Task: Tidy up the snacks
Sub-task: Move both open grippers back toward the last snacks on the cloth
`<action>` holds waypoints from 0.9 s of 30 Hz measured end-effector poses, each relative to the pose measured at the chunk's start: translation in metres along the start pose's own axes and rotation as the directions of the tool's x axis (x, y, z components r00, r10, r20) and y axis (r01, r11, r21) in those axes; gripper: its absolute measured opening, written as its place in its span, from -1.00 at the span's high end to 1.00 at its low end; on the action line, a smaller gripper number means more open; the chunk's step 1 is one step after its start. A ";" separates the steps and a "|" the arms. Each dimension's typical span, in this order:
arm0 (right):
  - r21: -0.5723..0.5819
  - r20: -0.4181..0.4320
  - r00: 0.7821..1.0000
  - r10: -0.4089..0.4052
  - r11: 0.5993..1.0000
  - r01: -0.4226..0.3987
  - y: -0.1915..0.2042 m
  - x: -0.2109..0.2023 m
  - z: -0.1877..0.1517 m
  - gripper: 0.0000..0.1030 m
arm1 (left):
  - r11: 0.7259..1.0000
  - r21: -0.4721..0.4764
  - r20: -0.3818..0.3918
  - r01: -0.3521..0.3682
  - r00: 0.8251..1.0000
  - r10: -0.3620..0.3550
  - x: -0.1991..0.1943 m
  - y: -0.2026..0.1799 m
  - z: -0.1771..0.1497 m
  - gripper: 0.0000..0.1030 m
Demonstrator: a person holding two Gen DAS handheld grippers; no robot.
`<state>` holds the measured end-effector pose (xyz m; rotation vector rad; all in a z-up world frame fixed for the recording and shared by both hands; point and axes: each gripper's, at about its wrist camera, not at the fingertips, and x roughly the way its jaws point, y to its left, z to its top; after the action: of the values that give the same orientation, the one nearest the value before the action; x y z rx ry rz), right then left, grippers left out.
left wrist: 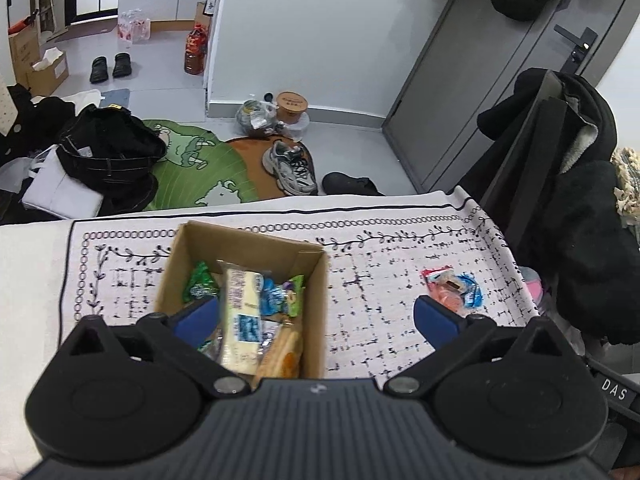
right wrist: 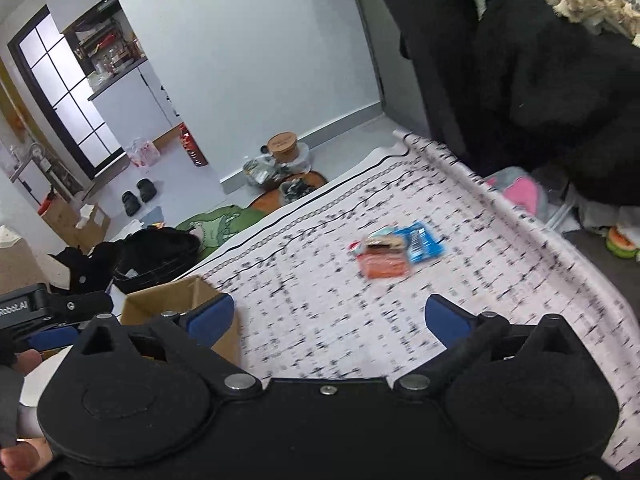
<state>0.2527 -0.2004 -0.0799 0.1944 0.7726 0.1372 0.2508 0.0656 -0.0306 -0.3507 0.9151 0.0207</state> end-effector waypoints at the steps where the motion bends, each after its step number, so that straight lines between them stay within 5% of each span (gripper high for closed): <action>1: 0.000 0.002 1.000 -0.004 1.000 0.004 -0.004 0.000 0.001 -1.00 | 1.000 0.001 -0.002 0.009 1.000 -0.009 0.001 -0.002 0.000 -1.00; 10: -0.002 0.002 1.000 -0.021 1.000 0.021 -0.041 0.005 0.019 -0.98 | 0.999 0.027 -0.038 0.041 0.998 -0.040 0.021 -0.040 0.004 -1.00; 27: -0.007 -0.064 0.996 0.055 0.998 -0.055 -0.085 0.051 0.032 -0.37 | 0.996 0.047 -0.076 0.070 0.995 -0.067 0.079 -0.101 0.001 -0.98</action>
<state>0.3158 -0.2769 -0.1105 0.2042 0.8304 0.1996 0.3164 -0.0398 -0.0626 -0.3384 0.9749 -0.0784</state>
